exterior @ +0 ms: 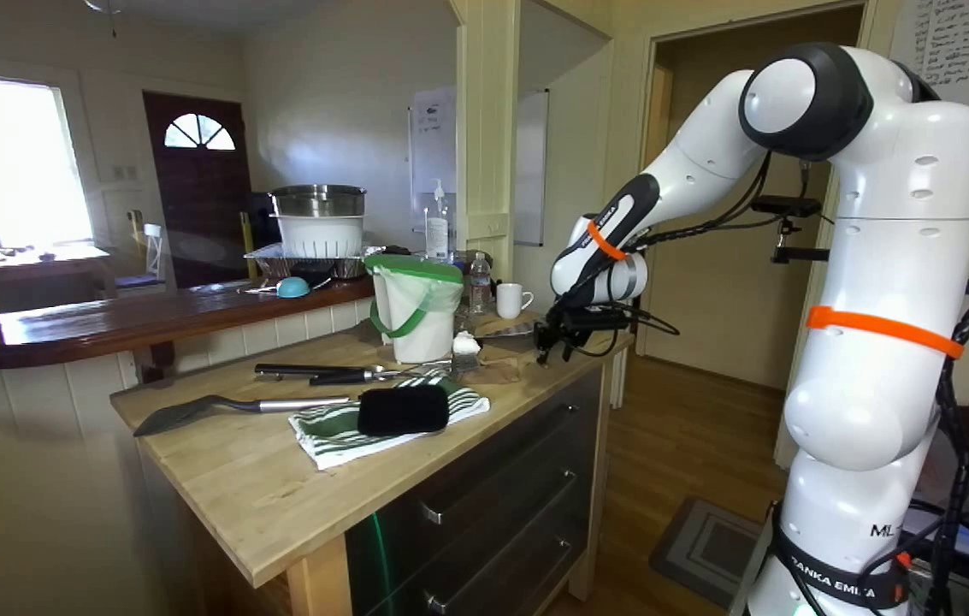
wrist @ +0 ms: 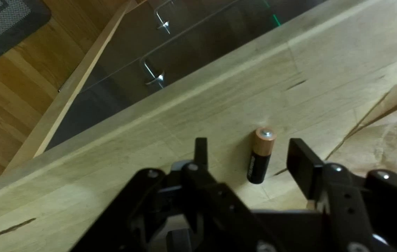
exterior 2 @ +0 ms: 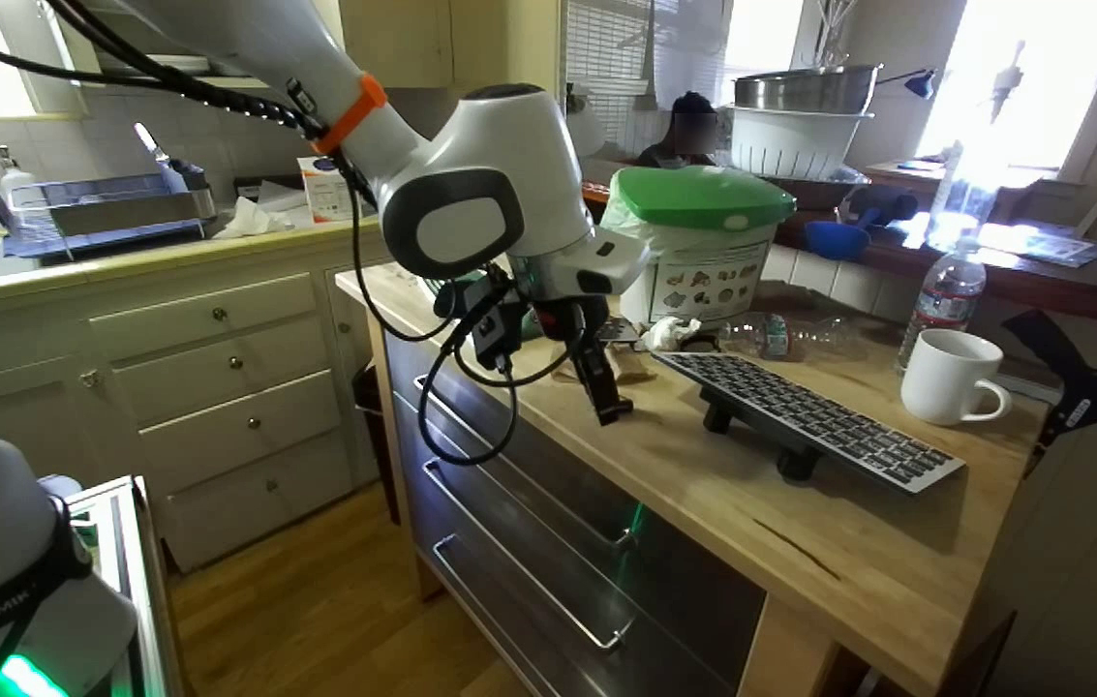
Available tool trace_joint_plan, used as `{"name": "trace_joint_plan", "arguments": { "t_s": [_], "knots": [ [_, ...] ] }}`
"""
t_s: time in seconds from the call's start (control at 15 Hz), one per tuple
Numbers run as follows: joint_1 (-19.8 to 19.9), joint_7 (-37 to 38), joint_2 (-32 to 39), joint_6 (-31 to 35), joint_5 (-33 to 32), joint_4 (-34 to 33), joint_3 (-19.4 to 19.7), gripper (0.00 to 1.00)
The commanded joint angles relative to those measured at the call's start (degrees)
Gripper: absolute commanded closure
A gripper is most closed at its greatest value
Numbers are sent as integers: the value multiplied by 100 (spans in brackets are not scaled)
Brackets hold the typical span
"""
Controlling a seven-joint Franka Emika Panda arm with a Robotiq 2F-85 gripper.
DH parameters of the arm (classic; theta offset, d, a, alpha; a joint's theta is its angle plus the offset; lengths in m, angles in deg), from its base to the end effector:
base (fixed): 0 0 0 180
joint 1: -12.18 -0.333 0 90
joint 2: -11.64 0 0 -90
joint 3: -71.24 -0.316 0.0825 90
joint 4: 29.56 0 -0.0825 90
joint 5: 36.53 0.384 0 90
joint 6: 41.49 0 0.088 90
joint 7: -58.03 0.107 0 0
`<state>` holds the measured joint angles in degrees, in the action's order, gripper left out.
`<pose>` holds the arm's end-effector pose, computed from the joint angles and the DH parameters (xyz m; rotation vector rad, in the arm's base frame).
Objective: Pick up the battery and put it on the left side of the table
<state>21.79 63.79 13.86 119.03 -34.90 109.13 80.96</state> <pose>0.4899 -0.1732 0.3286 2.9822 -0.7011 0.5281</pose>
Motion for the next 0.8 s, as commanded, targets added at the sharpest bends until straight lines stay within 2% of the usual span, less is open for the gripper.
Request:
{"name": "trace_joint_plan", "arguments": {
  "t_s": [0.0, 0.13, 0.2, 0.33, 0.4, 0.47, 0.53, 0.6, 0.67, 0.73],
  "knots": [
    [-42, 10, 173, 283, 74, 29, -42, 44],
    [-63, 19, 219, 404, 52, 27, -66, 54],
    [-74, 38, 240, 492, 25, 29, -69, 62],
    [-90, 74, 300, 618, -44, 5, -64, 63],
    [-98, 68, 330, 683, -61, 1, -59, 73],
    [-104, 75, 365, 730, -88, -2, -47, 63],
    [-108, 76, 392, 726, -97, -5, -42, 65],
    [-113, 98, 422, 773, -123, 0, -29, 72],
    [-120, 111, 437, 749, -146, 3, -22, 94],
    [-143, 179, 462, 659, -296, -10, 22, 93]
  ]
}}
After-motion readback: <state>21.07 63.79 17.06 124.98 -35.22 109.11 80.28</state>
